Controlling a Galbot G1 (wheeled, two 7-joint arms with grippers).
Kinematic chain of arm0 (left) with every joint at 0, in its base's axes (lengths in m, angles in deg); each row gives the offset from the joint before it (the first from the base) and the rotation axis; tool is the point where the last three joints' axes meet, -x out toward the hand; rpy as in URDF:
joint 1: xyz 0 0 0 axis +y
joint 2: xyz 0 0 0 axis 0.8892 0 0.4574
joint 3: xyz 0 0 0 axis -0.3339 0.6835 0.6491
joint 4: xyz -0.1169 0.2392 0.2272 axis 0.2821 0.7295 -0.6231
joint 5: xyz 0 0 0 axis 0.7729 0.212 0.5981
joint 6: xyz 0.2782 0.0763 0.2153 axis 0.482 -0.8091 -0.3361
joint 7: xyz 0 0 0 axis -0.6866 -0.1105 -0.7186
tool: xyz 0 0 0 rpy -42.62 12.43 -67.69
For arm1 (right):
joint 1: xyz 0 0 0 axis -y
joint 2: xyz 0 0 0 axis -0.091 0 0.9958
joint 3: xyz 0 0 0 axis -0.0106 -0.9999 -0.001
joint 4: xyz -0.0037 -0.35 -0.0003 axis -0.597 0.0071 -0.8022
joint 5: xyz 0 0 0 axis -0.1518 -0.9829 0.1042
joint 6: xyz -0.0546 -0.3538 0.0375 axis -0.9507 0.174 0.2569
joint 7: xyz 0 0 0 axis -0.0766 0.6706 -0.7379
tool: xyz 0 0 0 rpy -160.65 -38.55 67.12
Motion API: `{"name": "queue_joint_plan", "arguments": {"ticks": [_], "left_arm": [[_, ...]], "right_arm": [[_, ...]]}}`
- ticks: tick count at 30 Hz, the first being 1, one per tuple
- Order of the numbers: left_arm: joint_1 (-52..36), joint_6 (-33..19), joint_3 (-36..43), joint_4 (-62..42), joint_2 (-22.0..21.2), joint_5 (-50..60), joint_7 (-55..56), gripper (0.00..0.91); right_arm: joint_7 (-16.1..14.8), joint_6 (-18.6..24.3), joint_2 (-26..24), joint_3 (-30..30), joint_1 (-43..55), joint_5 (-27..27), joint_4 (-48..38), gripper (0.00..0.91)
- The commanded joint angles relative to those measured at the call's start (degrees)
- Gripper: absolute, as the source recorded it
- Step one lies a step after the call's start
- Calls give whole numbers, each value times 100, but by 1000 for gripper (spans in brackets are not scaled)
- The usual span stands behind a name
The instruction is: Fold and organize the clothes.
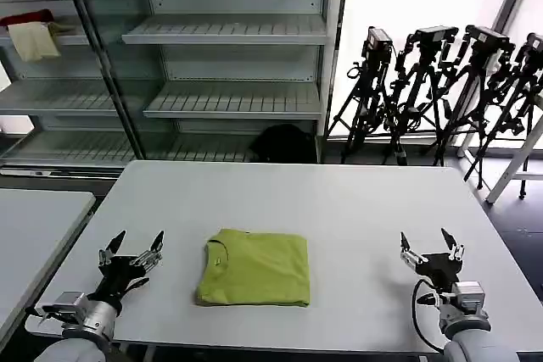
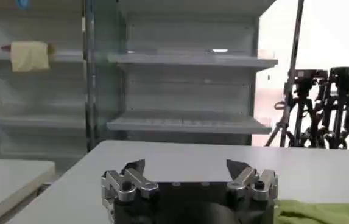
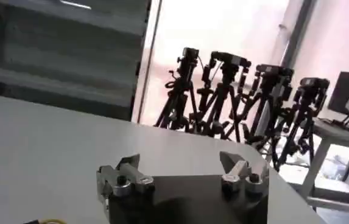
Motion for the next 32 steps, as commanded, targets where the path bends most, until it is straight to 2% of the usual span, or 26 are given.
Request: {"name": "queue_joint_plan", "arguments": {"ticks": [1,10,22,32], "left_arm": [[-16,24,-79,-141,69,-179,0,907],[1,7,-155,-136,76,-160,14,907],[1,-58,-267,-184,157,-62,10,907],[-15,-166,-276,-181,184,-19,-19,907]], "right_arm": [[-200,135,-148,414,27,112,-89,907],[-112,167,-201,492,-10,123,-56,907],[-384,237,-201,474,-75,322,34,907],[-393,264,-221,507,-75,539,33,907]]}}
